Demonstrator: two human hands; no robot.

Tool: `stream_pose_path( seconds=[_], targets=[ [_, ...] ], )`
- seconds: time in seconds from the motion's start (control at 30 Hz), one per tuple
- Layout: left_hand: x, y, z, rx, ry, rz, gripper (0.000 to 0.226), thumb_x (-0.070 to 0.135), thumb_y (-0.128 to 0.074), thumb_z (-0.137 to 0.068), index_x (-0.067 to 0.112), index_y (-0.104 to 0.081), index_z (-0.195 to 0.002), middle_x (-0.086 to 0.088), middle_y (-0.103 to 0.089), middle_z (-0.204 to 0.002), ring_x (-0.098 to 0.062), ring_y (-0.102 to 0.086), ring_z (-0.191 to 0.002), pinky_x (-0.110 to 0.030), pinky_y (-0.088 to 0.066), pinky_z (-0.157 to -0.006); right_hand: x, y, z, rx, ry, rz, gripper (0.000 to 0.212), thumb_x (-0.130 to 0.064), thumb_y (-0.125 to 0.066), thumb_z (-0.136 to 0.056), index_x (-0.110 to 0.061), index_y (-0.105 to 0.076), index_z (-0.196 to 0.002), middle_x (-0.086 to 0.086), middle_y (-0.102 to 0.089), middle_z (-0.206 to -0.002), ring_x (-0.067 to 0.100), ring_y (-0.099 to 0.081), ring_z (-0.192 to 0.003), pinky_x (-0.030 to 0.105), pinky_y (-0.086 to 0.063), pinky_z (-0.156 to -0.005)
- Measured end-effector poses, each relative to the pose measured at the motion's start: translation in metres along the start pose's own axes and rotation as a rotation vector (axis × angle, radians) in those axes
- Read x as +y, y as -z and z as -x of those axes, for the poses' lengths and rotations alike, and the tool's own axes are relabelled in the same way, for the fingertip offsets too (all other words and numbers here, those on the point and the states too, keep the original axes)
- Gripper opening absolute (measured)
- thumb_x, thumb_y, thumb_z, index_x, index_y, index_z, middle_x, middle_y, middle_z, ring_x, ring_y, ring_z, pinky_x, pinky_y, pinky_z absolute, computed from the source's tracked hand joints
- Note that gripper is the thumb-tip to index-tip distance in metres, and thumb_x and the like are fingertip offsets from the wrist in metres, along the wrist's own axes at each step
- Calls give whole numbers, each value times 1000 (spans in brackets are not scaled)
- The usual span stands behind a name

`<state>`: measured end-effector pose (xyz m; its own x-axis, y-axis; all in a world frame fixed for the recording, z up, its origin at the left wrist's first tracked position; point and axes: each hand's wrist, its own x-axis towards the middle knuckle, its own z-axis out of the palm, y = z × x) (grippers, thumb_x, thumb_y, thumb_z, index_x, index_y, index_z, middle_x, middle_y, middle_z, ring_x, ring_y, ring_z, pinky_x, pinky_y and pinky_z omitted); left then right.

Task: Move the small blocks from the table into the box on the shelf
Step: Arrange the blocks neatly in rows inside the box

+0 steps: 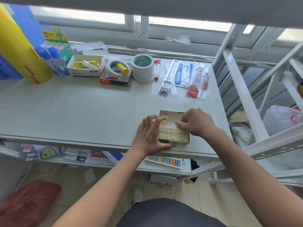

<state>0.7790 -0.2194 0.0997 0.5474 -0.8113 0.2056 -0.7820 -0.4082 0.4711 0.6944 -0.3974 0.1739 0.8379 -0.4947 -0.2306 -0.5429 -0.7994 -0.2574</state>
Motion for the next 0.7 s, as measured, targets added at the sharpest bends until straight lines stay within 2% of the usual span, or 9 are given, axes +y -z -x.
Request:
stream_pose_path(
  seconds=[0.1,0.17,0.27,0.37,0.53,0.6,0.7],
  targets=[
    [-2,-1,0,22,-14,21,99,73,-72,-56,25,-28,-132,-3,-36,-128,-20,-43,-115,-41,-45,-96,-8,-1,-1,62,46,31,28,-48,-61,-85,-23,-74,-83,-3,-72,-83,18,-63,-75,29,-46,-62],
    [-1,-1,1,34,-11,40,101,72,-72,-56,23,-26,-132,-4,-38,-128,-21,-44,-115,-41,-45,-95,-20,-2,-5,122,86,-50,27,-48,-59,-85,-26,-72,-93,-5,-72,-92,19,-64,-84,31,-47,-68],
    [0,-1,1,50,-2,54,99,72,-69,-57,21,-25,-129,-5,-38,-127,-22,-46,-113,-41,-44,-94,-40,-8,-13,46,173,-87,29,-49,-61,-84,-33,-68,-108,-6,-66,-109,18,-61,-102,33,-47,-80],
    [-1,-2,0,54,-7,40,93,72,-68,-58,19,-27,-123,-5,-38,-124,-22,-47,-110,-40,-45,-92,-44,-10,-17,18,180,-42,26,-47,-64,-82,-36,-68,-105,-5,-60,-109,18,-59,-103,29,-39,-76],
    [-1,0,0,-1,4,3,82,73,-70,-59,24,-36,-116,1,-35,-123,-18,-42,-112,-37,-41,-96,-36,-5,-18,-1,257,80,27,-53,-58,-83,-39,-69,-103,-10,-68,-104,17,-61,-95,30,-40,-67],
    [-1,0,1,-14,10,-12,77,74,-69,-60,25,-40,-112,1,-33,-123,-18,-42,-112,-37,-41,-97,-31,1,-17,14,187,-58,29,-54,-61,-81,-39,-69,-105,-11,-71,-103,15,-62,-96,30,-43,-71],
    [-1,0,0,-6,11,-8,74,75,-68,-59,25,-43,-107,1,-34,-121,-18,-44,-108,-37,-42,-95,-17,12,-14,156,26,-308,29,-52,-68,-75,-37,-74,-99,-12,-71,-92,10,-64,-92,31,-50,-78]
  ],
)
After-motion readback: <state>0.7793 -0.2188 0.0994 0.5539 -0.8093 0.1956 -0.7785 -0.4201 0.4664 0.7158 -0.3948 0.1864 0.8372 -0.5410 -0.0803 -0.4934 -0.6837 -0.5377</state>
